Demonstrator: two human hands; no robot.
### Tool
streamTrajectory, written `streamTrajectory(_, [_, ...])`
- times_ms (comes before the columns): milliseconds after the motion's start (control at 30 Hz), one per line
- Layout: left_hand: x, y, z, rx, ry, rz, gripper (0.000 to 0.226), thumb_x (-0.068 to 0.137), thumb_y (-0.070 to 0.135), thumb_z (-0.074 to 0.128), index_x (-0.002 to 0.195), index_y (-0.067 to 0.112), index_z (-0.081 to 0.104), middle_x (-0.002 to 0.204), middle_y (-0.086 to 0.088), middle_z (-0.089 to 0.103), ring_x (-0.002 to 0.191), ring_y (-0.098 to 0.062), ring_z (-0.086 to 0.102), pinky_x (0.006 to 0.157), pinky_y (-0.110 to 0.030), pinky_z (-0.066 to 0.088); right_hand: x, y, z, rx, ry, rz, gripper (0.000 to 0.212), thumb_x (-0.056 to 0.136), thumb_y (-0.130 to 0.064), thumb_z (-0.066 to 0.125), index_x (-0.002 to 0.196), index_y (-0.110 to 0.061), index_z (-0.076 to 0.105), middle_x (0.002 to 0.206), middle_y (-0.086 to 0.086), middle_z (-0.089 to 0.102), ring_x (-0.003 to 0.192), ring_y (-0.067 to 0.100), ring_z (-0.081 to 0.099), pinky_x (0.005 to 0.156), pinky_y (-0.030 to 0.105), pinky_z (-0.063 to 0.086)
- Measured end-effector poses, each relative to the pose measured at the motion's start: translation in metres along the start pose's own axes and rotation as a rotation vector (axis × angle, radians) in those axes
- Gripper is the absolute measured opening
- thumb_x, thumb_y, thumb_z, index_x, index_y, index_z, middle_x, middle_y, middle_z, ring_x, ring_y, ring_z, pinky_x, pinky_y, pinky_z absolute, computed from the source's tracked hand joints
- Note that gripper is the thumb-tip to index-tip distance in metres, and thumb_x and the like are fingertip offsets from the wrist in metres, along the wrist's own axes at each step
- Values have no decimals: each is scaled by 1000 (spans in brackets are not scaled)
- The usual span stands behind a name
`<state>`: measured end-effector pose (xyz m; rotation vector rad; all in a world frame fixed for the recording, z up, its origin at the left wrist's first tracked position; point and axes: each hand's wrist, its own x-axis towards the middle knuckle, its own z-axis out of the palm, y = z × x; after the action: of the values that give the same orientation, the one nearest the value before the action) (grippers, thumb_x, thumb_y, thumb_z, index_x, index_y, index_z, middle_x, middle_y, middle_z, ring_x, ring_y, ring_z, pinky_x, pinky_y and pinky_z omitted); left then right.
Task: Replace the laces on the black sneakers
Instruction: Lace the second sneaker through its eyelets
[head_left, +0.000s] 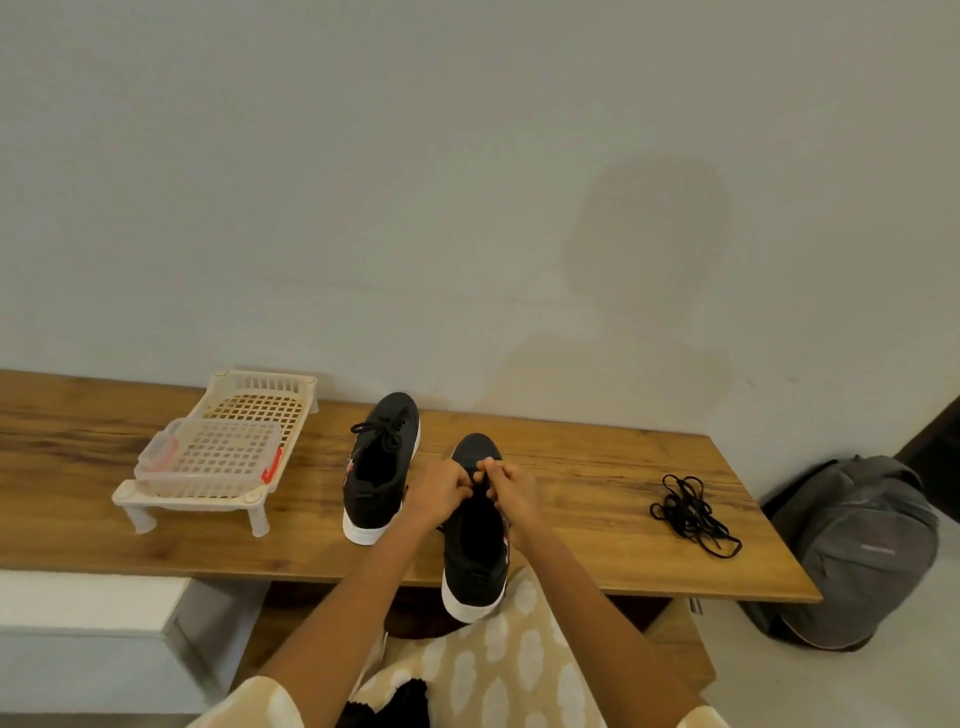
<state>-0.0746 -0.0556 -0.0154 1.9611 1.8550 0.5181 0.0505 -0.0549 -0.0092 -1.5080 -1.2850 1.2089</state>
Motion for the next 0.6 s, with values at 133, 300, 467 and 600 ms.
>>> streamTrajectory(133, [-1, -8, -2, 106, 12, 13, 19, 94, 21, 53, 88, 13, 68, 83, -3, 64, 74, -18, 58, 62, -27, 42, 11, -4, -10, -707, -187, -242, 27, 98, -27, 46, 92, -15, 69, 83, -1, 69, 66, 5, 53, 62, 20, 40])
streamTrajectory(300, [3, -9, -2, -73, -89, -6, 26, 94, 18, 50, 69, 11, 46, 74, -5, 47, 73, -23, 48, 61, -31, 32, 15, -11, -6, -933, -258, -340, 26, 97, -23, 44, 95, -14, 68, 91, 4, 68, 73, 12, 52, 60, 23, 37])
streamTrajectory(467, [8, -6, -2, -356, -32, -22, 37, 98, 20, 47, 64, 9, 41, 67, -5, 42, 63, -20, 42, 63, -31, 31, 18, -13, -11, -926, -372, -347, 26, 93, -15, 48, 68, -16, 55, 66, 2, 52, 65, 19, 48, 50, 21, 28])
streamTrajectory(600, [15, 6, -11, -513, -13, 7, 37, 101, 32, 39, 70, 13, 46, 71, -3, 45, 71, -20, 48, 72, -35, 39, 22, -9, -6, -886, -348, -316, 26, 94, -27, 53, 81, -6, 60, 66, 3, 54, 55, 13, 44, 48, 20, 28])
